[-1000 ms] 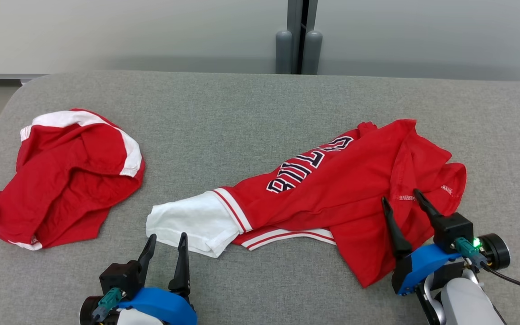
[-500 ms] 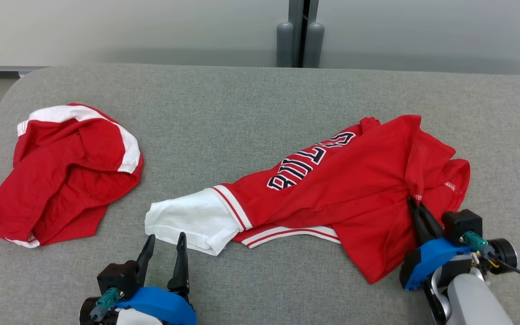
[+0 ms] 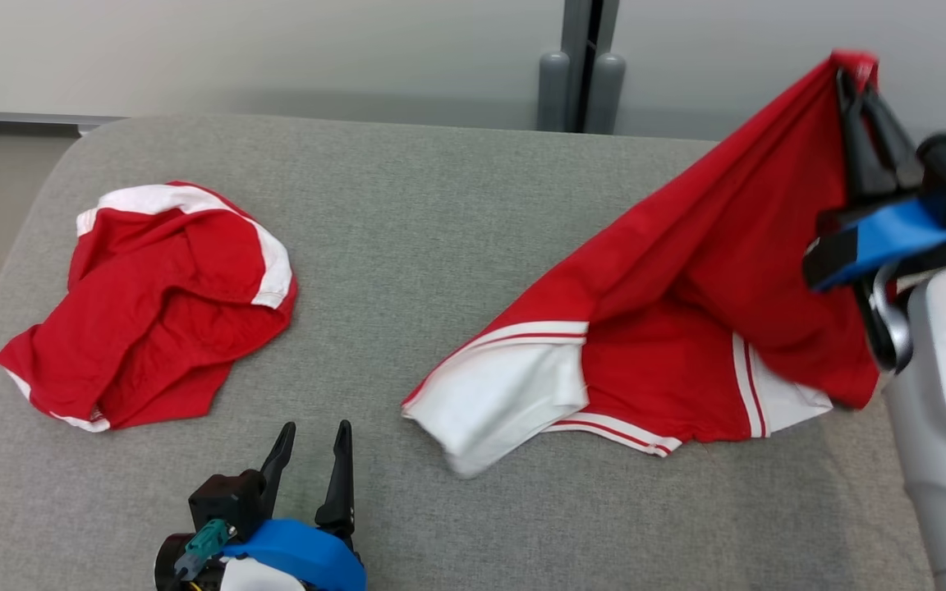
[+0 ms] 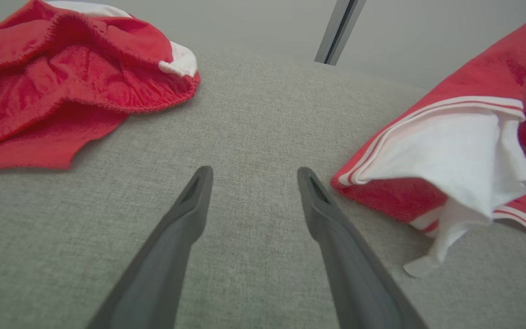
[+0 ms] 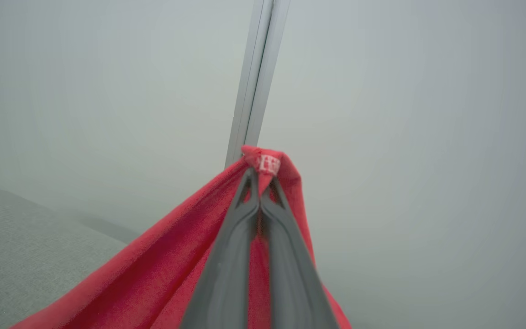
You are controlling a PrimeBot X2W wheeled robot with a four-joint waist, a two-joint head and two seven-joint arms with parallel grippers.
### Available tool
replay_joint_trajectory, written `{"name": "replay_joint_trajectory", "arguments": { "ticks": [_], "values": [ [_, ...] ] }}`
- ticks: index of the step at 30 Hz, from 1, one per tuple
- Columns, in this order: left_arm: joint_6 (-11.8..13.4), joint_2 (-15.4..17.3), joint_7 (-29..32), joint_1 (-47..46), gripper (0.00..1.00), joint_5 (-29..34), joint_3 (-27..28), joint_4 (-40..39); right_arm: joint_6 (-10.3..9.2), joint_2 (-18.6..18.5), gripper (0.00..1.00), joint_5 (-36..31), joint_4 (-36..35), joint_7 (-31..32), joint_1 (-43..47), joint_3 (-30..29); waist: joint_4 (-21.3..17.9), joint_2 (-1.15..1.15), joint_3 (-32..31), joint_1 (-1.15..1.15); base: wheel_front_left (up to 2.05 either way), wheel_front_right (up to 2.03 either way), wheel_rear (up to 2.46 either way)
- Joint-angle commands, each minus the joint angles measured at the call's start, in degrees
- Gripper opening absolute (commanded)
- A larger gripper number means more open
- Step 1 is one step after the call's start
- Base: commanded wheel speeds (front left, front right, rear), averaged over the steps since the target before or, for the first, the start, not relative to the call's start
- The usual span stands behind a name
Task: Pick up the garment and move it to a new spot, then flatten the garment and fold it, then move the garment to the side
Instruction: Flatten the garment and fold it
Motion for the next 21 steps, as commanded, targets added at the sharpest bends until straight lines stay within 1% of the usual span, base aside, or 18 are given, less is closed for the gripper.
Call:
{"name": "replay_joint_trajectory", "arguments": {
  "ticks": [1, 4, 7, 10, 13, 16, 17, 18, 19, 20, 21],
  "values": [
    [0.1, 0.0, -0.2, 0.2, 1.00, -0.2, -0.4, 0.2, -0.03, -1.6, 0.00, 0.8, -0.7, 0.0, -2.8, 1.3, 0.8, 0.00, -0.2, 0.00, 0.00, 0.00, 0.00],
    [0.4, 0.0, -0.2, 1.0, 1.00, -0.5, -0.2, 0.3, -0.02, -2.1, 0.00, 2.5, -1.9, 0.0, -4.2, 4.6, 1.3, 0.00, -0.7, 0.00, 0.00, 0.00, 0.00],
    [0.6, 0.0, -0.2, 1.7, 1.00, -0.6, 0.2, 0.5, -0.02, -2.4, 0.00, 5.1, -4.0, 0.0, -0.8, 7.7, 0.9, 0.00, -1.1, 0.00, 0.00, 0.00, 0.00],
    [0.7, 0.0, -0.1, 2.2, 1.00, -0.4, 0.6, 0.9, -0.02, -2.5, 0.00, 8.8, -6.8, 0.0, 5.4, 8.8, -0.5, 0.00, -1.4, 0.00, 0.00, 0.00, 0.00],
    [0.5, 0.0, -0.2, 2.7, 1.00, 0.0, 1.2, 1.1, -0.02, -2.0, 0.00, 12.9, -8.6, 0.0, 15.0, 7.4, -2.5, 0.00, -1.9, 0.00, 0.00, 0.00, 0.00],
    [0.4, 0.0, -0.1, 2.7, 1.00, 0.6, 1.8, 1.0, -0.01, -1.4, 0.00, 16.5, -7.5, 0.0, 24.1, 6.1, -4.7, 0.00, -2.2, 0.00, 0.00, 0.00, 0.00],
    [0.3, 0.0, -0.1, 2.6, 1.00, 0.8, 1.9, 1.0, -0.02, -1.3, 0.00, 17.9, -6.6, 0.0, 26.4, 5.9, -5.4, 0.00, -2.3, 0.00, 0.00, 0.00, 0.00],
    [0.3, 0.0, -0.1, 2.6, 1.00, 0.8, 1.9, 1.0, -0.02, -1.3, 0.00, 17.9, -6.6, 0.0, 26.4, 5.9, -5.4, 0.00, -2.3, 0.00, 0.00, 0.00, 0.00],
    [0.0, 0.0, -0.1, 2.3, 1.00, 1.4, 2.3, 1.0, -0.02, -1.0, 0.06, 20.5, -2.7, 0.0, 29.9, 4.9, -6.9, 0.00, -2.5, 0.00, 0.00, 0.00, 0.00],
    [0.0, 0.0, -0.1, 2.3, 1.00, 1.4, 2.3, 1.0, -0.02, -1.0, 0.06, 20.5, -2.7, 0.0, 29.9, 4.9, -6.9, 0.00, -2.5, 0.00, 0.00, 0.00, 0.00],
    [0.0, 0.1, -0.1, 2.1, 1.00, 1.6, 2.5, 0.9, -0.02, -1.3, 0.43, 21.3, -1.0, 0.0, 30.1, 3.9, -7.6, 0.00, -2.6, 0.00, 0.00, 0.00, 0.00]
  ]
}}
